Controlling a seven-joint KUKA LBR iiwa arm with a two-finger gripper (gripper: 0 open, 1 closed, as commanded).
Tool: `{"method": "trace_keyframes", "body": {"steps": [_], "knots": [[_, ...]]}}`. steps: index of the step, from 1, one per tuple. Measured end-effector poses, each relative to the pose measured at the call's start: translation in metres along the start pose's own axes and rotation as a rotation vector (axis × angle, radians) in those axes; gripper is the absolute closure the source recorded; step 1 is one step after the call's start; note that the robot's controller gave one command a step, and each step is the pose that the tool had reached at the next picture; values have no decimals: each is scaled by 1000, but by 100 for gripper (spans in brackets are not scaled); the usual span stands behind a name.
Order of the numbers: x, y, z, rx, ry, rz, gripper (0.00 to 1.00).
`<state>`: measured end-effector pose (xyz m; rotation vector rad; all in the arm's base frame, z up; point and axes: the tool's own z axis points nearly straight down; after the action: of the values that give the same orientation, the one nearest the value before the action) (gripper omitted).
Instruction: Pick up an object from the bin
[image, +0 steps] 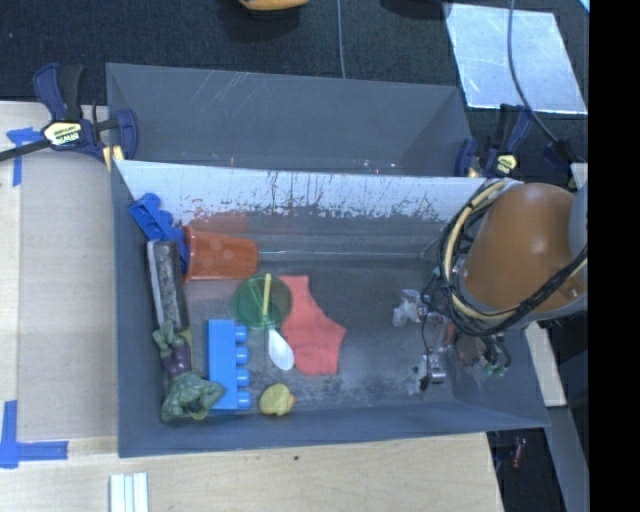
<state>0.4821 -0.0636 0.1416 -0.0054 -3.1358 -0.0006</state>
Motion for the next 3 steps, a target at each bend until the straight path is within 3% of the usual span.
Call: {"method": "trace_keyframes", "body": {"steps": [1,2,3], "knots": [[-2,0,-4,1,-8,-3,0],[-30,42,51,3,-9,-417,0],[-29,47,28,3,-7,-670,0]]}}
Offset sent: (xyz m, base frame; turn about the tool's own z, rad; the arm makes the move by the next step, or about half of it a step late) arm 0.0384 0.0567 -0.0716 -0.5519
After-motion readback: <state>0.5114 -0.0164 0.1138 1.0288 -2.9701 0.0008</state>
